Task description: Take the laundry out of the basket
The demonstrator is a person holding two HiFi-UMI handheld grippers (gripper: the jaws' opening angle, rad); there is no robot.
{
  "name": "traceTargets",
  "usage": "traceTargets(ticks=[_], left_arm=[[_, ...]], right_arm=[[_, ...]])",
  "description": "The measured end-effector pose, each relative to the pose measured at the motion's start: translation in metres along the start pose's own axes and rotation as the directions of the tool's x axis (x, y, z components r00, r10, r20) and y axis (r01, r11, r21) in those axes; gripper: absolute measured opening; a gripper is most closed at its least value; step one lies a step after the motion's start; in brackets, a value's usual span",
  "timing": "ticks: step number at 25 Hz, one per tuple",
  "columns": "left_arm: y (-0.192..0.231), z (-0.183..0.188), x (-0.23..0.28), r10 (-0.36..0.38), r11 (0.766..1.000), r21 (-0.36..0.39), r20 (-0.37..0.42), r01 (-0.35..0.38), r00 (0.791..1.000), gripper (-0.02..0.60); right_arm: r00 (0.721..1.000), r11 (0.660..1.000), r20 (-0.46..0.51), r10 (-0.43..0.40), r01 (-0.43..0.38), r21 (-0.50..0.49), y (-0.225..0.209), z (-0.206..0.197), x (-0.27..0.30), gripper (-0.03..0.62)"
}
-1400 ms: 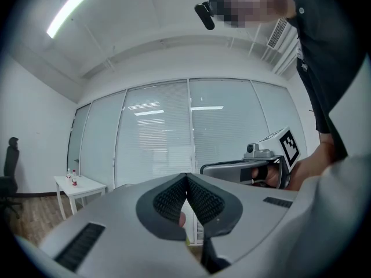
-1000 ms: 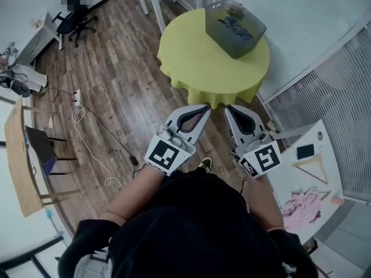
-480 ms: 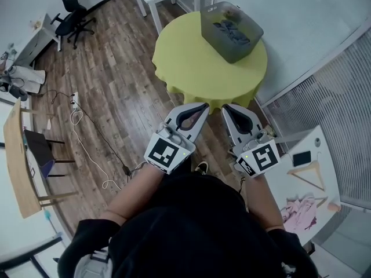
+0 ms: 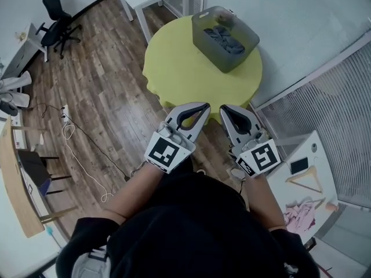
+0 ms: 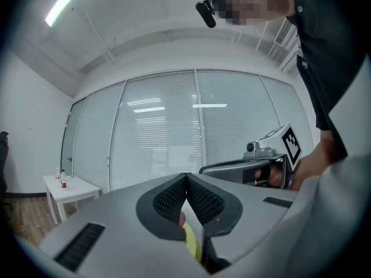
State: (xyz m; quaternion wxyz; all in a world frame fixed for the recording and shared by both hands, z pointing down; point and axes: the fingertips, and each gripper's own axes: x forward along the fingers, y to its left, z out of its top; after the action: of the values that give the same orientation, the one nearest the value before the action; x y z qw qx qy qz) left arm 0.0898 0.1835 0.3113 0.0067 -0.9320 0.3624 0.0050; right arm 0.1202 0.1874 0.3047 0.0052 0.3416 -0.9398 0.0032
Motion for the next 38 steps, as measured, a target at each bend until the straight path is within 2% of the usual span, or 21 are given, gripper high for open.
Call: traceTargets(ticks=[12, 17, 28, 34, 38], left_arm=[[0.118, -0.007, 0.048, -0.087, 0.996, 0.023, -0.038, 0.088, 0.995, 0.006], [0.153, -0.013, 0.057, -0.108, 0.994, -0.015, -0.019, 0.108, 0.994, 0.006], [0.186, -0.027, 0.101, -0.138, 0.990, -0.009, -0.046, 0.138, 0.989, 0.006], [0.202, -0.035, 0.146, -0.107, 0.994, -0.030, -0.024, 0.106, 0.994, 0.006], [0.219, -0.033, 0.180, -0.081, 0.997, -0.001, -0.045, 0.081, 0.996, 0.006]], right_arm=[[0.995, 0.995, -0.040, -0.094, 0.095, 0.023, -0.065, -0.009, 0.104, 0.025], [0.990, 0.990, -0.046, -0.135, 0.136, 0.027, -0.078, -0.013, 0.133, 0.025], [0.981, 0.983, -0.069, -0.179, 0.181, 0.023, -0.129, -0.024, 0.156, 0.025], [0.984, 0.985, -0.052, -0.168, 0.169, 0.030, -0.183, -0.028, 0.166, 0.025], [0.988, 0.989, -0.050, -0.143, 0.146, 0.040, -0.221, -0.030, 0.178, 0.025]])
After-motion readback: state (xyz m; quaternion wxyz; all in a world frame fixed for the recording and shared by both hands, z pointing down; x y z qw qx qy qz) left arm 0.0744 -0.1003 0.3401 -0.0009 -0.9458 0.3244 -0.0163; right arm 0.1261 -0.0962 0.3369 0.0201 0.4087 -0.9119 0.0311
